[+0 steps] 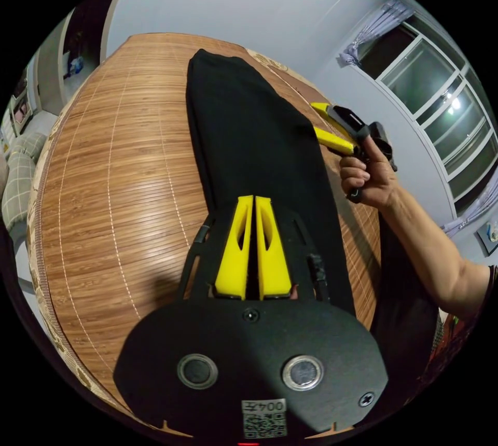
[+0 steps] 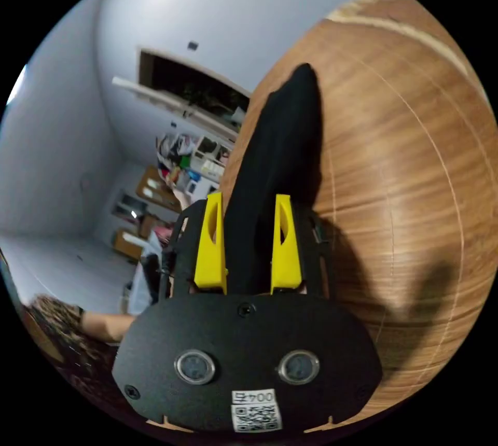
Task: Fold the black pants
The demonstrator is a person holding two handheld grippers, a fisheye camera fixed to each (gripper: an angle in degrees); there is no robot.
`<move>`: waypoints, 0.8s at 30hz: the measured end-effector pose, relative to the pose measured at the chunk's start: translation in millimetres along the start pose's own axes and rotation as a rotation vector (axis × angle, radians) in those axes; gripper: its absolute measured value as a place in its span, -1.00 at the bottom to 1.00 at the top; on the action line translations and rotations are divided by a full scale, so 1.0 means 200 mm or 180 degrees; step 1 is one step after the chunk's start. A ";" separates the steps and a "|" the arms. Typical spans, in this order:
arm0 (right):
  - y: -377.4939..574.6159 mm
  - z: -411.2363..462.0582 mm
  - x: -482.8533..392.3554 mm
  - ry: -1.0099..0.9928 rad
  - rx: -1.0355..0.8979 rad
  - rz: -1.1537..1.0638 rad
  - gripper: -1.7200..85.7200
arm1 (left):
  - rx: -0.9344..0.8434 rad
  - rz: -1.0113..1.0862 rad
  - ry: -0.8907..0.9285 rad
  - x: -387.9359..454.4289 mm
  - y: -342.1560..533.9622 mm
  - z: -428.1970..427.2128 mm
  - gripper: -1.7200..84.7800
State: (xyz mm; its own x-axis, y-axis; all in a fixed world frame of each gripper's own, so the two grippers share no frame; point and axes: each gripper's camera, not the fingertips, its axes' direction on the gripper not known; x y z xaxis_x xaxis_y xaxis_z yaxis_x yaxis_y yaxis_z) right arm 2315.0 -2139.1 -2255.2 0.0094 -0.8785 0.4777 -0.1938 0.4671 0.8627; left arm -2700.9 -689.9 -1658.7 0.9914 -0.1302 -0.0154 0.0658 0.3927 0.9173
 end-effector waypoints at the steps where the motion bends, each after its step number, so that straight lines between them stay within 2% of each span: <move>1: 0.00 0.02 -0.06 0.0108 -0.0018 -0.0203 -0.63 | 0.0002 0.0002 -0.0005 0.00 -0.01 0.00 -0.95; 3: 0.00 0.14 -0.24 0.0693 -0.0232 -0.0907 -0.60 | 0.0005 0.0008 -0.0023 0.00 -0.03 0.02 -0.95; 5: 0.00 0.20 -0.28 0.1020 -0.0368 -0.1149 -0.63 | 0.0005 0.0010 -0.0027 0.00 -0.05 0.03 -0.95; 8: -0.02 0.21 -0.29 0.1215 -0.0348 -0.1222 -0.69 | 0.0007 -0.0007 0.0011 -0.02 -0.08 0.05 -0.95; 12: -0.09 0.14 -0.32 0.1594 -0.0030 -0.1315 -0.73 | 0.0011 -0.0012 0.0021 -0.03 -0.12 0.08 -0.95; 17: -0.17 0.32 -0.39 0.2486 -0.0375 -0.1673 -0.72 | 0.0024 -0.0033 0.0051 -0.05 -0.15 0.10 -0.94; 24: -0.23 0.58 -0.53 0.2544 -0.0545 -0.2133 -0.71 | 0.0040 -0.0057 0.0077 -0.09 -0.19 0.13 -0.94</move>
State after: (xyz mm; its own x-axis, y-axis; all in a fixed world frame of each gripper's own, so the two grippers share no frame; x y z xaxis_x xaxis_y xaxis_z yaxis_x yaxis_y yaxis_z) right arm 2209.5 -2079.8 -2364.9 0.7187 -0.6693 -0.1885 0.2306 -0.0262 0.9727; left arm -2723.4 -726.0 -1684.0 0.9925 -0.1150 -0.0414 0.0824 0.3788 0.9218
